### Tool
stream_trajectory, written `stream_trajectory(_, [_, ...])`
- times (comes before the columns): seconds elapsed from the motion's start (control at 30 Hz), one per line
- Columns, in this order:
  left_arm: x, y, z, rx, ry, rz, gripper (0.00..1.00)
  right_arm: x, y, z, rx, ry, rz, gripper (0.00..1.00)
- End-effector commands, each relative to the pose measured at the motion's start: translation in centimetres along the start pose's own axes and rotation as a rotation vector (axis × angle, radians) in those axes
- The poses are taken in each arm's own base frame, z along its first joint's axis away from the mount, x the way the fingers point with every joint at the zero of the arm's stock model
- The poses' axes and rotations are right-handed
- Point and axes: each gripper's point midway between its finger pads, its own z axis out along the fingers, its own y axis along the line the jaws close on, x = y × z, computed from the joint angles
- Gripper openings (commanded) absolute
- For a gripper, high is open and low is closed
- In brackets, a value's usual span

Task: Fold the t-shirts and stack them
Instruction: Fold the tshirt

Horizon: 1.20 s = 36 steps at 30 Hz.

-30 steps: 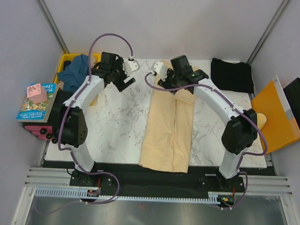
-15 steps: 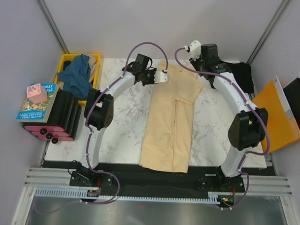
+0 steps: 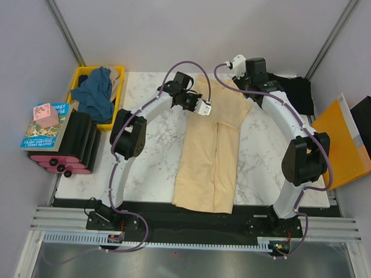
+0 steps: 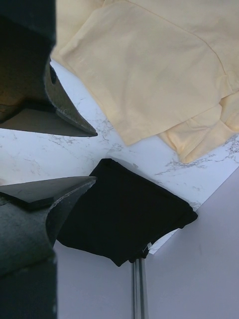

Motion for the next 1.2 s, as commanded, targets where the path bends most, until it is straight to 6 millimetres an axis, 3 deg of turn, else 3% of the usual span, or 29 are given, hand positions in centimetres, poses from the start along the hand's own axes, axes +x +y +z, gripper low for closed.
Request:
stream_trajectory(0.0, [0.0,-2.9,1.6,0.086,-0.036,0.102,0.02,-1.0,-0.6,-0.1,0.016,-0.027,0.018,0.45])
stream_trajectory(0.27, [2.3,-5.1,3.3,0.141,0.04,0.126,0.02,-1.3,0.2,0.4,-0.02,-0.028,0.032,0.44])
stream_trajectory(0.4, [5.2,-6.0,4.0,0.165,0.157,0.137,0.02,-1.6,0.6,0.3,-0.032,-0.03,0.031,0.44])
stream_trajectory(0.5, [7.8,-5.5,4.6,0.146,0.259,0.11,0.02,-1.7,1.1,0.3,-0.047,-0.032,0.027,0.44])
stream_trajectory(0.53, [8.1,-3.8,4.4,0.104,0.284,0.099,0.02,-1.7,1.2,0.3,-0.051,-0.033,0.026,0.44])
stream_trajectory(0.57, [9.2,-3.5,4.1,0.095,0.329,0.088,0.02,-1.8,1.4,0.3,-0.054,-0.033,0.023,0.44])
stream_trajectory(0.6, [10.3,-4.0,4.7,0.1,0.351,0.073,0.02,-1.9,1.4,0.3,-0.056,-0.035,0.02,0.44])
stream_trajectory(0.63, [10.6,-2.6,4.4,0.065,0.368,0.067,0.02,-1.8,1.7,0.4,-0.062,-0.033,0.018,0.44])
stream_trajectory(0.73, [12.7,-1.6,3.9,0.028,0.428,0.045,0.02,-2.1,1.9,0.5,-0.068,-0.039,0.011,0.44])
stream_trajectory(0.97, [17.0,-1.4,0.3,-0.008,0.574,-0.028,0.02,-2.7,2.2,0.7,-0.075,-0.052,0.007,0.44])
stream_trajectory(1.1, [17.9,-2.3,-2.0,-0.005,0.614,-0.089,0.02,-3.4,2.1,0.4,-0.071,-0.071,0.012,0.44])
stream_trajectory(1.13, [17.8,-3.5,-2.1,0.017,0.611,-0.115,0.02,-3.5,2.1,0.3,-0.072,-0.075,0.014,0.44])
stream_trajectory(1.17, [16.9,-2.9,-2.9,0.007,0.59,-0.115,0.02,-3.6,2.2,0.2,-0.073,-0.076,0.014,0.44])
